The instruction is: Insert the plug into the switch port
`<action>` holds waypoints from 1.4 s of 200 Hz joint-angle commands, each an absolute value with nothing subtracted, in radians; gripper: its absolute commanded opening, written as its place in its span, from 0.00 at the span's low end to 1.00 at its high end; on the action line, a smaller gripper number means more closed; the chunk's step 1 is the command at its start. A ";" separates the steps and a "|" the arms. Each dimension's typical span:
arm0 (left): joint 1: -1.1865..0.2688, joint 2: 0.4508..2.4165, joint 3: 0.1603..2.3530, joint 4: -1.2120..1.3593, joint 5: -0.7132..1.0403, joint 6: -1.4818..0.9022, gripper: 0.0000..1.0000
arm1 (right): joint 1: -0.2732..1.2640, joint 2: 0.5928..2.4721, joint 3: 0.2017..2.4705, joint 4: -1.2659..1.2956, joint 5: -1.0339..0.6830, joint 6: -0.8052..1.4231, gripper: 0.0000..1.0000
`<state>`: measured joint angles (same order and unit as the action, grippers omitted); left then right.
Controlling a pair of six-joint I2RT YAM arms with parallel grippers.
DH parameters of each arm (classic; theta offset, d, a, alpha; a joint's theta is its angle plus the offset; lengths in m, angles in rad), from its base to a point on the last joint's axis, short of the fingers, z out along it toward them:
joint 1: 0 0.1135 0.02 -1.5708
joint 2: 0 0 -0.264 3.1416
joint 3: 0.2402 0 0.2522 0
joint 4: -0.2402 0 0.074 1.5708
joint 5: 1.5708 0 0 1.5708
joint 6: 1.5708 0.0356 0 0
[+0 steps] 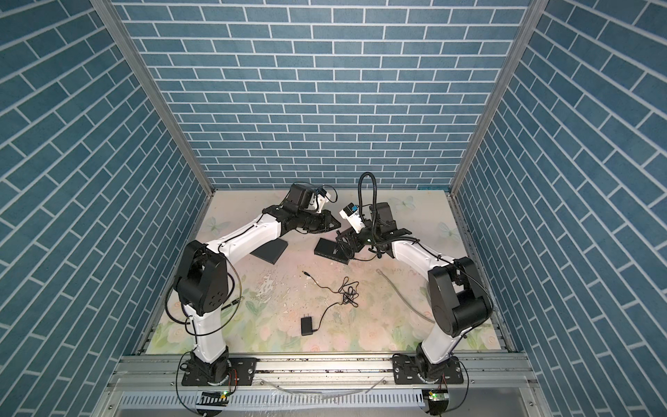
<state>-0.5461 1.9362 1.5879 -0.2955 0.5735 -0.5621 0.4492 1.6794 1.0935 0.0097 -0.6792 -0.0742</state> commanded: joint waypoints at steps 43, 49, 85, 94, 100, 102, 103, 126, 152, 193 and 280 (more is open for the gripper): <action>-0.551 1.891 1.564 -0.279 0.547 -0.581 0.09 | 0.457 1.722 1.066 0.135 -0.649 -0.032 0.04; -0.551 1.891 1.564 -0.279 0.548 -0.581 0.09 | 0.457 1.719 1.063 0.139 -0.658 -0.031 0.02; -0.546 1.895 1.621 -0.407 0.537 -0.412 0.39 | 0.447 1.727 1.088 0.034 -0.842 -0.045 0.00; -0.542 1.903 1.655 -0.469 0.570 -0.314 0.45 | 0.441 1.737 1.106 -0.024 -0.915 -0.065 0.00; -0.539 1.912 1.679 -0.515 0.594 -0.254 0.47 | 0.438 1.741 1.113 -0.060 -0.942 -0.084 0.00; -0.537 1.915 1.687 -0.530 0.605 -0.241 0.48 | 0.439 1.741 1.115 -0.070 -0.947 -0.090 0.00; -0.536 1.917 1.691 -0.539 0.610 -0.233 0.48 | 0.438 1.741 1.115 -0.077 -0.951 -0.096 0.00; -0.512 1.957 1.765 -0.678 0.718 -0.058 0.51 | 0.437 1.742 1.151 -0.239 -1.021 -0.193 0.00; -0.508 1.943 1.757 -0.719 0.866 0.111 0.54 | 0.435 1.749 1.191 -0.355 -1.086 -0.250 0.00; -0.505 1.968 1.783 -0.908 0.978 0.395 0.58 | 0.435 1.755 1.215 -0.446 -1.141 -0.308 0.00; -0.503 2.009 1.783 -0.982 1.026 0.459 0.54 | 0.434 1.759 1.239 -0.496 -1.137 -0.339 0.00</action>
<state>-0.5053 2.0014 1.7943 -0.9371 1.0061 0.4160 0.4320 1.7473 1.1793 -0.4603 -1.0973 -0.2714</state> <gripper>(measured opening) 0.545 0.108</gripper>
